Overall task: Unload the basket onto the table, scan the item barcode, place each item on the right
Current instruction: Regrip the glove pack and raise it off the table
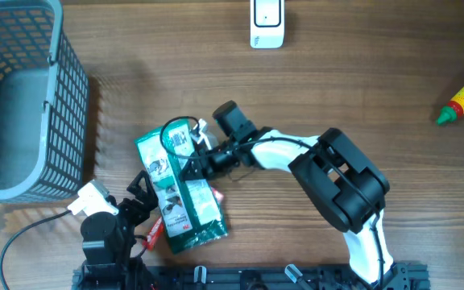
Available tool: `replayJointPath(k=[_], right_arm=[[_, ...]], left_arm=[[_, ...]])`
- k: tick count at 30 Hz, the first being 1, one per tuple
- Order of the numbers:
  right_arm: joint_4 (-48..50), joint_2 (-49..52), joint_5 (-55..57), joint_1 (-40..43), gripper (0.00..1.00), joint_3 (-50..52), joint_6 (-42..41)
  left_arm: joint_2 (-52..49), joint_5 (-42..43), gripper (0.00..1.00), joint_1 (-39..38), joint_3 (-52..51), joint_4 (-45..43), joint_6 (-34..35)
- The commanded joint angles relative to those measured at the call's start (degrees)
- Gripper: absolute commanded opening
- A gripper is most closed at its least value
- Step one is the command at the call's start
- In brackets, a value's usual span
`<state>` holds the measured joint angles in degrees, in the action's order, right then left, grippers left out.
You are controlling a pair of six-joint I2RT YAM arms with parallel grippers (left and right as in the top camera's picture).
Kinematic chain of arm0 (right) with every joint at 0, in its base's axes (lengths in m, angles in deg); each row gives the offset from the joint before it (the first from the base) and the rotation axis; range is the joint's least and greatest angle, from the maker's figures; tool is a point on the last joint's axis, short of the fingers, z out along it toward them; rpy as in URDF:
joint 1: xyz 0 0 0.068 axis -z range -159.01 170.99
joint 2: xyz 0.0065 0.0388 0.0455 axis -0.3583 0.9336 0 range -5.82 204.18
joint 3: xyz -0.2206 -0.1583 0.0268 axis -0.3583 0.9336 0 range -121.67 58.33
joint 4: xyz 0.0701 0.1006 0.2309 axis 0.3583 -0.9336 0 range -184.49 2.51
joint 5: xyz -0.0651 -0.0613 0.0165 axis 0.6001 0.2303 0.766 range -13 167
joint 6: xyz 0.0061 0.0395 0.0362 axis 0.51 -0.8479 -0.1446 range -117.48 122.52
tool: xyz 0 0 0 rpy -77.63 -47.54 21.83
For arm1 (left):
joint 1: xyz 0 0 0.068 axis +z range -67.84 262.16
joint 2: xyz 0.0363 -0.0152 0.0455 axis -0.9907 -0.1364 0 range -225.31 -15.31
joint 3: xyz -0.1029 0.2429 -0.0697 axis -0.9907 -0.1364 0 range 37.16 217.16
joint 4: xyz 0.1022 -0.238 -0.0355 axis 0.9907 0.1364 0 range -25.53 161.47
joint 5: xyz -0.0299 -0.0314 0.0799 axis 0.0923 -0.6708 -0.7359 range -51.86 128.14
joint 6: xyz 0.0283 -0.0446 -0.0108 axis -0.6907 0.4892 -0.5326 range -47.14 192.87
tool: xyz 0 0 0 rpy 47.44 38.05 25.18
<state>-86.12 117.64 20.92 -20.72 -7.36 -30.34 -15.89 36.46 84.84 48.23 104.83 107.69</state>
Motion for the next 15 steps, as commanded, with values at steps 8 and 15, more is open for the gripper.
replayJointPath(k=[8, 15], right_arm=[[1.36, 1.16, -0.63, 0.55, 0.05, 0.31, -0.17], [-1.27, -6.21, -3.15, 3.52, 0.05, 0.13, 4.76]], left_arm=[[0.04, -0.74, 1.00, -0.33, -0.59, 0.07, 0.35], [0.04, -0.74, 1.00, -0.33, -0.59, 0.07, 0.35]])
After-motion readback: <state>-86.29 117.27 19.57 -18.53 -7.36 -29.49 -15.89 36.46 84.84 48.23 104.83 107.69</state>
